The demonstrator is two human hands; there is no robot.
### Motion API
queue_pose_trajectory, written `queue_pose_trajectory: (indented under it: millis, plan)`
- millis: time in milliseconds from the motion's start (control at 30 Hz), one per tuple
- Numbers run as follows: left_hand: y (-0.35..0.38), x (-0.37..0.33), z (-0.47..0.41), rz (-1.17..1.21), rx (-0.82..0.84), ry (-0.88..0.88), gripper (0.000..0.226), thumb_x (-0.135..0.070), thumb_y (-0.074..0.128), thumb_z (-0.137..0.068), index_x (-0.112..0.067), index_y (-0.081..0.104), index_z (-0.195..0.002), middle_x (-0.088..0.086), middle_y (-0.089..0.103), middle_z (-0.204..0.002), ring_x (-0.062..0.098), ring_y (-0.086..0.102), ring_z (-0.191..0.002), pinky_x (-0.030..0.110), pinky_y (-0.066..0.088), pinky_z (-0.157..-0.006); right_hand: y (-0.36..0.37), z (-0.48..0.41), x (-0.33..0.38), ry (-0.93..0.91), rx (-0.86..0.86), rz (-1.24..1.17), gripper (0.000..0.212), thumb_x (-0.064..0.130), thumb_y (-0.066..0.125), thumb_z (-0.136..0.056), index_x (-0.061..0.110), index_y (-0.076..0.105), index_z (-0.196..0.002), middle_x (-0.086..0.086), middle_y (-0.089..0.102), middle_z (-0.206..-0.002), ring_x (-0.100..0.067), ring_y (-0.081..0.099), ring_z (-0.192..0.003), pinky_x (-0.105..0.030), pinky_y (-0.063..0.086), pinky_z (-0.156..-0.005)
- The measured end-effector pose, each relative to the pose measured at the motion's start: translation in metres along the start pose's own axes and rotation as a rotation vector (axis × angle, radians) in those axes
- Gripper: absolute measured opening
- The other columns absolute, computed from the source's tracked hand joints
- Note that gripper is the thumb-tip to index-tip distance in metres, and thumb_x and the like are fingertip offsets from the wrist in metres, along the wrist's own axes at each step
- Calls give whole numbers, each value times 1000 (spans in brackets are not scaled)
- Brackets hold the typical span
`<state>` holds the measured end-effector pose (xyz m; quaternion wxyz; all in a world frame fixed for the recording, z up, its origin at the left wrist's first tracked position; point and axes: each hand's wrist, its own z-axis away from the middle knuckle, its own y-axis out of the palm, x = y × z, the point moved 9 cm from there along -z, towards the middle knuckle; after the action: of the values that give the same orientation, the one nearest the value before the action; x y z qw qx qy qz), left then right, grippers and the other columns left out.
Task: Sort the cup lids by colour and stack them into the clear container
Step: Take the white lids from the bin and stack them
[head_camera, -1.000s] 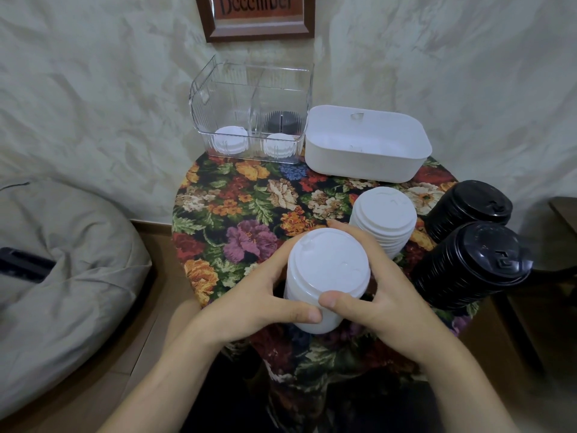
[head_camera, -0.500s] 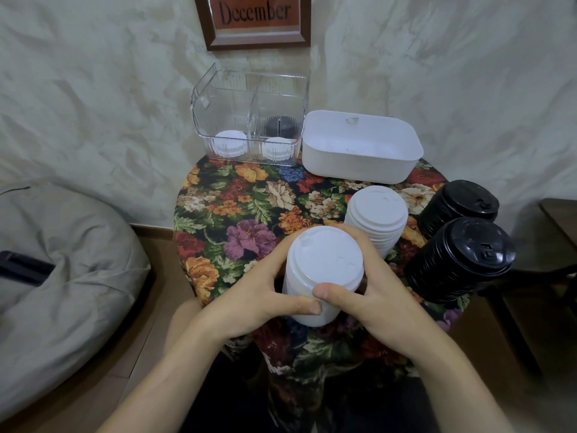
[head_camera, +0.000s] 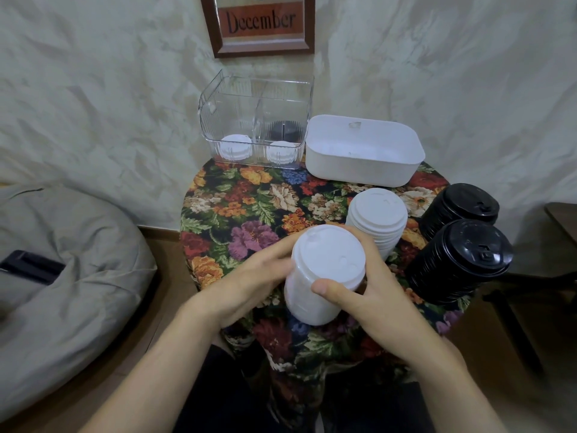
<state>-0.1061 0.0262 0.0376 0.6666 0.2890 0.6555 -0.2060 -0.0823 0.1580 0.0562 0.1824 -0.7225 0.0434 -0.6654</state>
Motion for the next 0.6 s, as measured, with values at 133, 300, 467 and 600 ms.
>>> queue_pose_trajectory:
  millis: [133, 300, 467, 600]
  plan:
    - [-16, 11, -3, 19, -238, 0, 44, -49, 50, -104, -34, 56, -146, -5, 55, -152, 20, 48, -144, 51, 34, -120, 1, 0, 2, -11, 14, -22, 70, 49, 80, -80, 56, 41, -138, 37, 52, -132, 12, 50, -125, -24, 47, -94]
    - [-12, 1, 4, -66, -325, 79, 49, -46, 57, -98, -41, 54, -146, -12, 53, -153, 13, 44, -145, 50, 31, -122, 2, 3, 5, -26, 53, -44, 72, 47, 77, -83, 49, 39, -144, 35, 52, -135, 11, 50, -127, -22, 47, -95]
    - [-11, -13, 16, -216, -463, 191, 38, -30, 57, -101, -29, 59, -140, -15, 60, -145, 6, 51, -139, 24, 42, -112, 4, 3, 5, -51, 112, -69, 61, 48, 64, -95, 48, 34, -148, 40, 48, -136, 15, 44, -130, -8, 42, -97]
    - [-7, -21, 21, -299, -519, 213, 36, -26, 50, -102, -30, 61, -137, -20, 61, -141, 1, 52, -136, 14, 40, -107, 1, 3, -3, -45, 91, -101, 55, 56, 48, -101, 56, 27, -152, 41, 30, -154, 16, 25, -144, -25, 26, -119]
